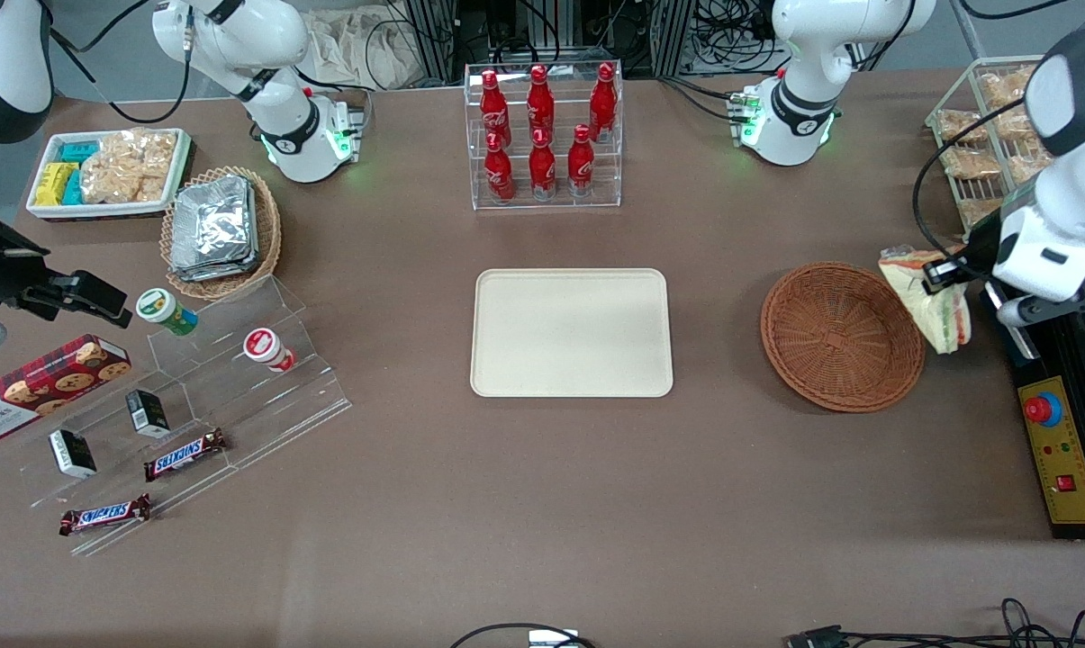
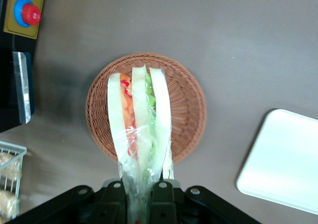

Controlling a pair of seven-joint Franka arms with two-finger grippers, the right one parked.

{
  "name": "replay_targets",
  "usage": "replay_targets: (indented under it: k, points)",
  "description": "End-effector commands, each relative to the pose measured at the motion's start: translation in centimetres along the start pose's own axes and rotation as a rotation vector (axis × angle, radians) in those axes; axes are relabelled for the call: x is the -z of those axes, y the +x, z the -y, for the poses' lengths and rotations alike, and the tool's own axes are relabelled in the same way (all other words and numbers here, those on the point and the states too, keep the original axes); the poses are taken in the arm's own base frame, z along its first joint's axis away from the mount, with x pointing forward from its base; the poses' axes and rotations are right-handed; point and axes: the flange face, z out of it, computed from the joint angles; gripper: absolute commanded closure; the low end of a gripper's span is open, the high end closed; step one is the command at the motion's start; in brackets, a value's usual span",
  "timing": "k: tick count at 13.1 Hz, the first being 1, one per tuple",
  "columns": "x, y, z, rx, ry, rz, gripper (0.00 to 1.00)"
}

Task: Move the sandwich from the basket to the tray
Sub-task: 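Lift the sandwich out of the basket with the left gripper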

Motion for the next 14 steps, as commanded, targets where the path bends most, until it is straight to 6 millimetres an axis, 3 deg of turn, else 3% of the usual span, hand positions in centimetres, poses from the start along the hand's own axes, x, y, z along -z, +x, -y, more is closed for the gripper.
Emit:
replay_targets:
  k: [1,4,6,9,11,14]
  points:
    - [4.9,-0.8,-3.9,0.057,0.018,-0.006,1.00]
    - [5.4,-3.8,-9.5,0.092,0.040,0.016,1.00]
    - [3.4,-5.4,-14.2,0.103,0.048,0.027,1.00]
    - [-0.9,-8.0,-19.7,0.145,0.024,0.006,1.00]
    - [-5.1,-8.6,-23.6,0.167,0.016,0.033,1.00]
    - [-10.3,-9.1,-27.7,0.096,0.021,0.069,1.00]
